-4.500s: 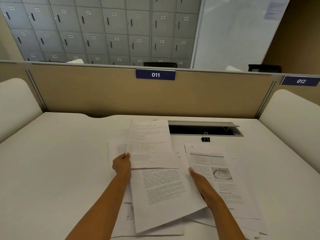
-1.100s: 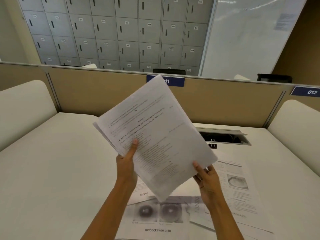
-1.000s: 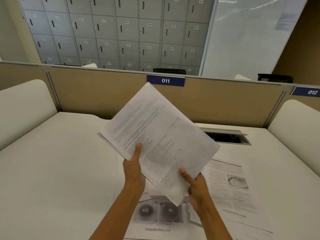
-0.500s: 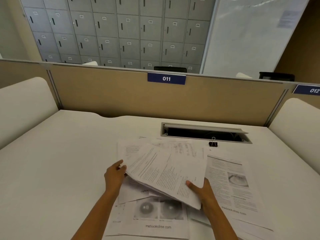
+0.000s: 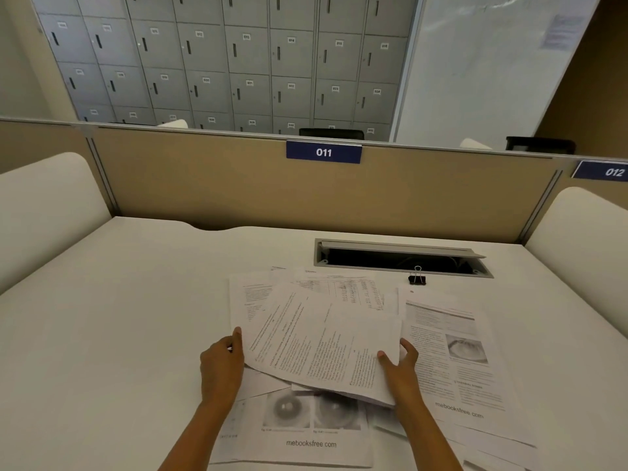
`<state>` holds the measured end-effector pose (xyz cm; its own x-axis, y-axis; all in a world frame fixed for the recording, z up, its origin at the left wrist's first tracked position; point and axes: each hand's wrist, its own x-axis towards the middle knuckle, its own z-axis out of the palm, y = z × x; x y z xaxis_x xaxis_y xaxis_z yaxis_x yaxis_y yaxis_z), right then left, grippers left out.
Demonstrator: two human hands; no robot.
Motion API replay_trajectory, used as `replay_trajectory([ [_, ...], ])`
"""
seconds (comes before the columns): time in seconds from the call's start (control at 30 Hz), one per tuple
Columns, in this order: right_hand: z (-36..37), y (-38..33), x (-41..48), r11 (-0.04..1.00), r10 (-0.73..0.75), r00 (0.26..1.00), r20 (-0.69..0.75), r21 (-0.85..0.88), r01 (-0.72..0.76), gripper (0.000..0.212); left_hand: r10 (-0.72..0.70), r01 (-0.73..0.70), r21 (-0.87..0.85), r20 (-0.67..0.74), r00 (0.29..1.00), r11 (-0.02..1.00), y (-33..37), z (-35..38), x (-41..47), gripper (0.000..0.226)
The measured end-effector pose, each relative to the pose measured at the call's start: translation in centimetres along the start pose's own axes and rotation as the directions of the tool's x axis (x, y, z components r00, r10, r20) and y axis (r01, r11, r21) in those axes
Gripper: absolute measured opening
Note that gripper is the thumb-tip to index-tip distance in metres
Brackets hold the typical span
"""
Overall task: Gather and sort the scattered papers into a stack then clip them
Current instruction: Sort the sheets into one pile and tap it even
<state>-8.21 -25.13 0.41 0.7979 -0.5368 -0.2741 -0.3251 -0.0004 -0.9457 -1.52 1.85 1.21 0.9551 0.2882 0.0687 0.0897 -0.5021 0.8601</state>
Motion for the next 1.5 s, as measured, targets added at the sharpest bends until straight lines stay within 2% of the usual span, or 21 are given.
replay_trajectory([
  [0.13, -0.3, -0.2, 0.0, 0.998, -0.016, 1.0, -0.013, -0.056, 0.015, 0.051, -0.002, 0.001, 0.052, 0.021, 1.0, 0.999, 0.1, -0.6, 0.5, 0.046],
  [0.27, -0.6, -0.7, 0.1, 0.995, 0.001, 1.0, 0.001, -0.103, -0.001, 0.053, -0.009, -0.006, 0.093, 0.153, 0.988, 0.996, 1.3, -0.7, 1.8, 0.042],
  [0.33, -0.7, -0.8, 0.1, 0.993, -0.005, 1.0, 0.025, -0.118, 0.008, 0.058, -0.044, 0.021, 0.103, 0.23, 0.972, 0.994, 2.0, -0.4, 2.4, 0.03],
  [0.47, -0.7, -0.9, 0.2, 0.995, -0.017, 0.997, 0.071, -0.092, 0.024, 0.078, -0.1, 0.056, 0.146, 0.314, 0.944, 0.988, 2.2, -0.1, 3.2, 0.032],
  [0.5, -0.9, -0.9, 0.3, 0.998, -0.01, 0.998, 0.061, -0.066, 0.014, 0.079, -0.125, 0.09, 0.12, 0.332, 0.935, 0.989, 2.1, -0.1, 3.3, 0.031],
  [0.57, -1.4, -1.5, 0.1, 0.999, -0.009, 1.0, 0.027, -0.046, 0.011, 0.067, -0.145, 0.157, -0.003, 0.374, 0.916, 0.988, 2.0, -0.3, 3.5, 0.027],
  [0.63, -1.9, -2.8, -0.2, 0.993, -0.101, 0.995, 0.002, -0.065, 0.1, 0.047, -0.097, 0.164, -0.15, 0.372, 0.923, 0.975, 2.4, -0.6, 3.3, 0.025],
  [0.7, -2.3, -4.4, -0.5, 0.975, -0.22, 0.975, -0.036, -0.037, 0.219, 0.033, -0.005, 0.1, -0.284, 0.316, 0.949, 0.954, 3.6, -1.1, 2.8, 0.028],
  [0.77, -2.6, -6.2, -1.1, 0.947, -0.307, 0.949, -0.078, 0.072, 0.312, 0.031, 0.093, 0.029, -0.409, 0.274, 0.957, 0.912, 5.0, -1.5, 2.3, 0.03],
  [0.83, -2.7, -7.5, -1.4, 0.913, -0.348, 0.933, -0.09, 0.193, 0.359, 0.026, 0.167, -0.03, -0.461, 0.259, 0.951, 0.887, 6.1, -1.6, 2.0, 0.031],
  [0.93, -2.7, -7.6, -1.5, 0.918, -0.353, 0.935, -0.045, 0.179, 0.355, 0.022, 0.214, -0.078, -0.484, 0.232, 0.949, 0.872, 6.8, -1.7, 1.7, 0.025],
  [1.0, -2.8, -6.9, -1.5, 0.94, -0.313, 0.95, 0.006, 0.143, 0.309, 0.032, 0.21, -0.066, -0.5, 0.236, 0.949, 0.863, 6.9, -1.8, 1.5, 0.025],
  [1.17, -3.1, -6.0, -1.6, 0.963, -0.266, 0.96, 0.091, 0.078, 0.259, 0.069, 0.21, -0.042, -0.501, 0.282, 0.936, 0.864, 6.5, -2.0, 1.5, 0.018],
  [1.33, -3.1, -5.8, -1.4, 0.971, -0.232, 0.967, 0.104, 0.088, 0.224, 0.061, 0.19, -0.002, -0.479, 0.342, 0.92, 0.878, 5.7, -1.7, 1.8, 0.017],
  [1.4, -3.0, -5.3, -1.3, 0.973, -0.226, 0.967, 0.119, 0.083, 0.217, 0.049, 0.169, 0.005, -0.38, 0.423, 0.89, 0.925, 4.9, -1.5, 1.8, 0.015],
  [1.5, -3.0, -5.1, -1.0, 0.976, -0.207, 0.973, 0.106, 0.092, 0.198, 0.043, 0.132, -0.009, -0.241, 0.501, 0.855, 0.97, 4.2, -1.6, 2.5, 0.017],
])
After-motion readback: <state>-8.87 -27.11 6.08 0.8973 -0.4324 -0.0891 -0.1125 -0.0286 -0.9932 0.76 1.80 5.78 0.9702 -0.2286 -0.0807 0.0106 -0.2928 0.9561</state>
